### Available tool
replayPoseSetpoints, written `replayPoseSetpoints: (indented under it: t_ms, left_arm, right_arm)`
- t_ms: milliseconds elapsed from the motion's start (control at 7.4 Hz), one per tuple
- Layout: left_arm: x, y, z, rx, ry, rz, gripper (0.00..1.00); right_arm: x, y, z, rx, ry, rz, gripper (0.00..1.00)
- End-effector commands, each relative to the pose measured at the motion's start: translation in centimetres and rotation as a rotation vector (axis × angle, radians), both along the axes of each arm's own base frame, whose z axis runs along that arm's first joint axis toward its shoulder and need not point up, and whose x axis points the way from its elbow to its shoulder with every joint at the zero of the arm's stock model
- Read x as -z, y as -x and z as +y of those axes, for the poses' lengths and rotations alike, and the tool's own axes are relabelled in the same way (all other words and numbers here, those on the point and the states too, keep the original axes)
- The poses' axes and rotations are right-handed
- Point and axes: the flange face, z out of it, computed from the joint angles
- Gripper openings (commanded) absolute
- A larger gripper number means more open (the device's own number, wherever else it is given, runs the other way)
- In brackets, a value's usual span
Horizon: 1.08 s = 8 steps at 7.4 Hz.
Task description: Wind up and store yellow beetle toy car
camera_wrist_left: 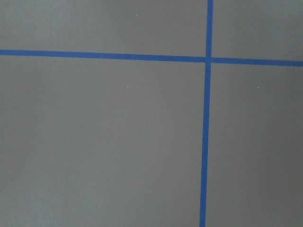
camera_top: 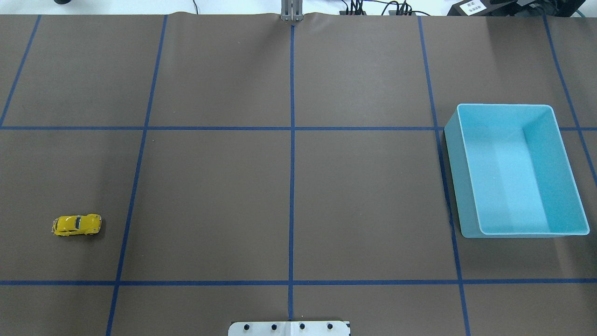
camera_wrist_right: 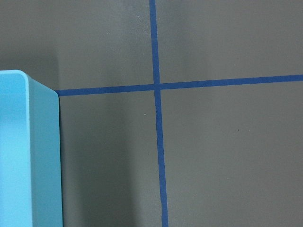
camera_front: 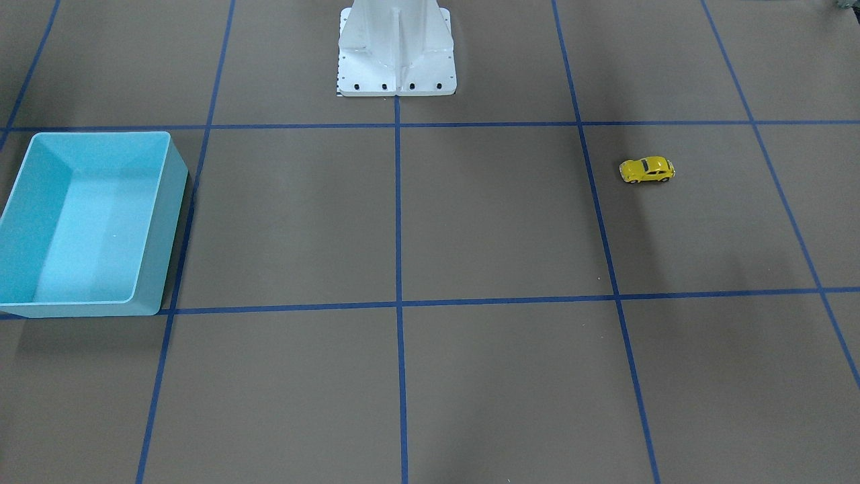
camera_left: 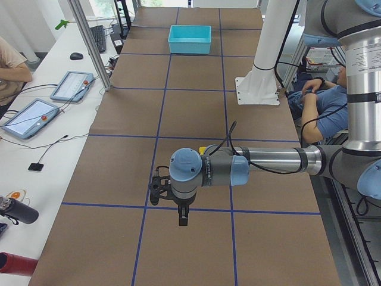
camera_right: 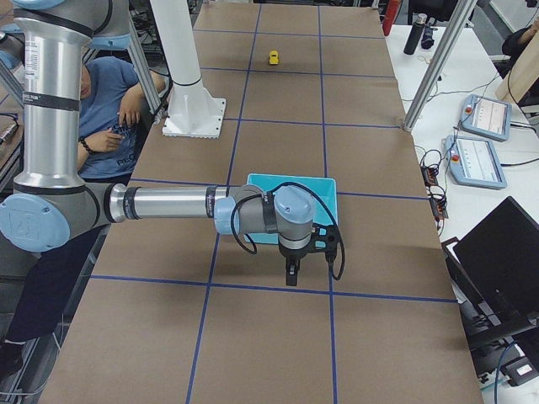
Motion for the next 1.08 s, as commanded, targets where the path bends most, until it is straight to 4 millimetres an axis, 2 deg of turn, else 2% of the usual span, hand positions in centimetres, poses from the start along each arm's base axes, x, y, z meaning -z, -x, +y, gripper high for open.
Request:
replayPoseSetpoints:
  t_ms: [0, 406, 676, 947]
  left_arm:
    - [0.2, 0.0, -0.2, 0.000, -0.001, 0.000, 1.00]
    - [-0.2, 0.0, -0.2, -0.008, -0.002, -0.003, 1.00]
    - [-0.6, -0.8, -0.4, -0.030, -0.037, -0.008, 1.00]
    - [0.4, -0.8, -0.7, -0.028, -0.053, 0.004, 1.00]
  right_arm:
    - [0.0, 0.0, -0.1, 0.001, -0.004, 0.009, 1.00]
    - [0.0, -0.1, -0.1, -0.001, -0.003, 0.007, 1.00]
    - [0.0, -0.1, -0.1, 0.000, -0.002, 0.004, 1.00]
    - [0.1, -0.1, -0.2, 0.000, -0.004, 0.003, 1.00]
